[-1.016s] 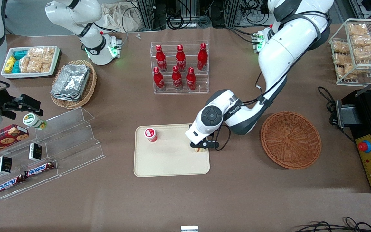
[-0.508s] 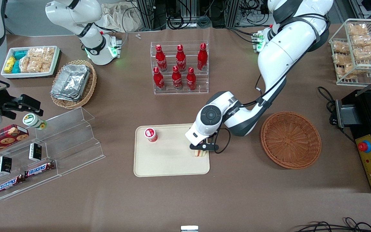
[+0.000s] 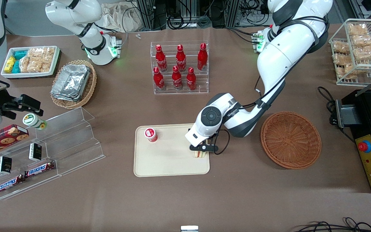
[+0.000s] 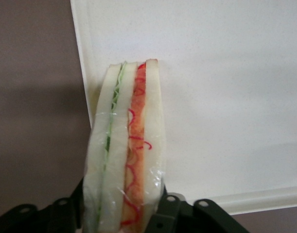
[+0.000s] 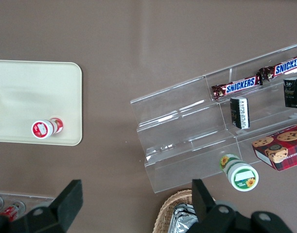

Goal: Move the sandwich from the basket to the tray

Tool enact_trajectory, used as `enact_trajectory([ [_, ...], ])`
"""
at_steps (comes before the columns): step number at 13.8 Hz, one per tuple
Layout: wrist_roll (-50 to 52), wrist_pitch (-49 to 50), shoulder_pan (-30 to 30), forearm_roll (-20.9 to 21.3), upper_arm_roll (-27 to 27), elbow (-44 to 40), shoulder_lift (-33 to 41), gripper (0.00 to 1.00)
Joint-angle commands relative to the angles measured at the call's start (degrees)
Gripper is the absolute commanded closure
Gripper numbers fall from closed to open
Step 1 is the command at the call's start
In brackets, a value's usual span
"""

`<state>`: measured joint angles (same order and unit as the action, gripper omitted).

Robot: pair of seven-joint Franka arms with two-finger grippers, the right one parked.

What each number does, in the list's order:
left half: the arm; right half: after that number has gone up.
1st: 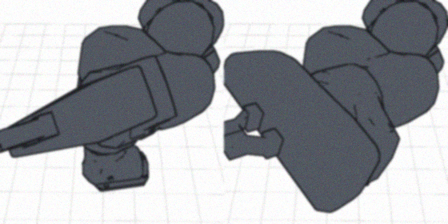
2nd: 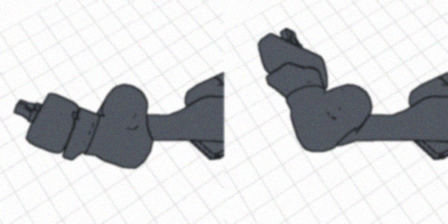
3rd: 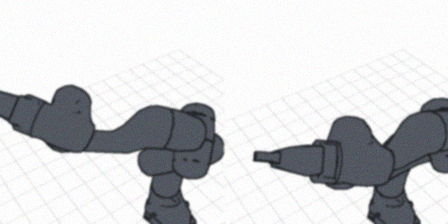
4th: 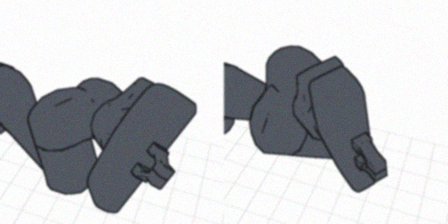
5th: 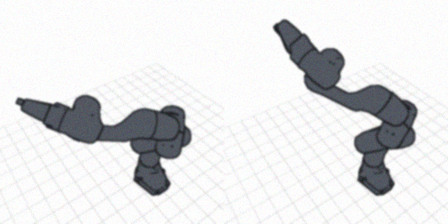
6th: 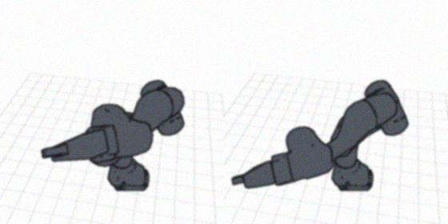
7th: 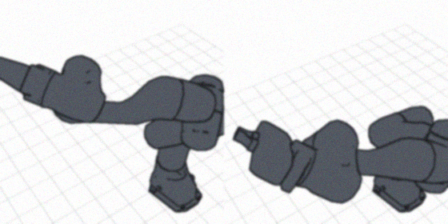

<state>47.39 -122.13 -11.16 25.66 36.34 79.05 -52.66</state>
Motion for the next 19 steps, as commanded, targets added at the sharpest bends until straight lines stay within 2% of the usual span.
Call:
enact_trajectory([
  [1, 1.4, 0.2, -0.1, 1.3, -0.3, -1.4, 1.7, 0.01],
  [4, 1.0, 2.0, 0.2, 0.7, -1.2, -1.4, 7.7, 0.01],
  [7, 0.8, 8.6, 0.3, -1.5, -5.2, -0.9, 15.6, 0.00],
  [10, 0.2, 10.6, 0.3, -9.7, -11.1, 1.0, 23.3, 0.00],
  [15, -9.4, 14.3, 0.3, -22.3, -21.3, 3.2, 31.5, 0.00],
  [19, -15.9, 21.6, 0.3, -24.7, -26.1, 3.3, 35.0, 0.00],
])
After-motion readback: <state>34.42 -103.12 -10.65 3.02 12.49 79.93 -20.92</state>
